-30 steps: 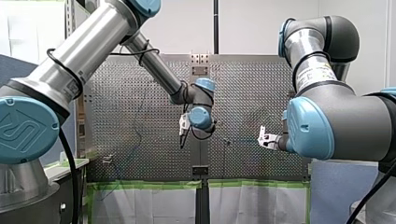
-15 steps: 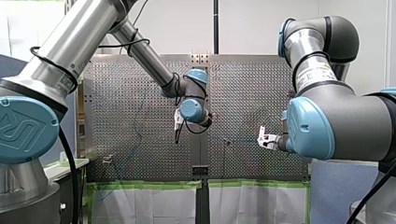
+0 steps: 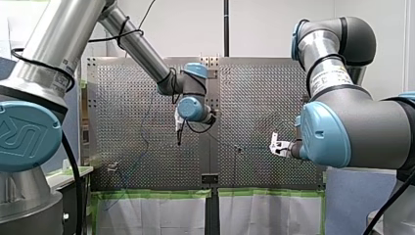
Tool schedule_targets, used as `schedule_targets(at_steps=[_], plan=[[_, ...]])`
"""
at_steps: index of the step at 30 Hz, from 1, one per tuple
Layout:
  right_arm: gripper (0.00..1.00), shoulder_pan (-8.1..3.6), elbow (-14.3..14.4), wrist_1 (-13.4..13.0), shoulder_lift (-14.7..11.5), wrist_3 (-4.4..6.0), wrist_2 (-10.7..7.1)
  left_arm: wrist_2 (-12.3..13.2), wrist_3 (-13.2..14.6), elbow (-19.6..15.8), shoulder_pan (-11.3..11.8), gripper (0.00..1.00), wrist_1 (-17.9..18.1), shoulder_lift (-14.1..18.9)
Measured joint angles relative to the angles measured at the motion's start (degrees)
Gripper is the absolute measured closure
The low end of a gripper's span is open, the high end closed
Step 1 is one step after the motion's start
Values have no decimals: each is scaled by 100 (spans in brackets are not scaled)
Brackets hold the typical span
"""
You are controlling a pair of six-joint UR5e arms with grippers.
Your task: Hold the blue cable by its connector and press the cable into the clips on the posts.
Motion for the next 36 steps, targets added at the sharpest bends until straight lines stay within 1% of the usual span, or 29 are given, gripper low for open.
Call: schedule_targets(at_steps=[2,5,8,12,16,21,23,26,28,30,31,33,36], plan=[[100,1,0,0,1,1,1,10,44,-91,44,0,21,90],[100,6,0,-2,4,2,2,20,14,-233,155,0,107,231],[100,7,0,-5,5,3,1,106,-49,-369,284,0,189,368],[100,8,0,-14,3,3,0,287,34,-568,453,0,115,512],[100,8,0,-17,5,5,0,366,191,-771,569,0,61,694],[100,8,0,-5,3,-11,5,512,129,-1037,645,0,123,897],[100,-2,-1,-3,0,-43,29,545,156,-1149,665,0,67,885],[100,-30,-5,10,-10,-140,119,507,249,-1282,694,0,-40,928],[100,-46,-7,17,-26,-230,209,428,295,-1389,696,0,-74,1006],[100,-57,-8,41,-76,-325,303,349,273,-1499,682,0,-33,1102],[100,-61,-8,57,-108,-355,340,331,266,-1546,677,0,-12,1133],[100,-66,-7,102,-199,-397,411,312,295,-1657,670,0,-14,1142],[100,-49,-4,181,-328,-418,463,277,394,-1801,658,0,-73,1074]])
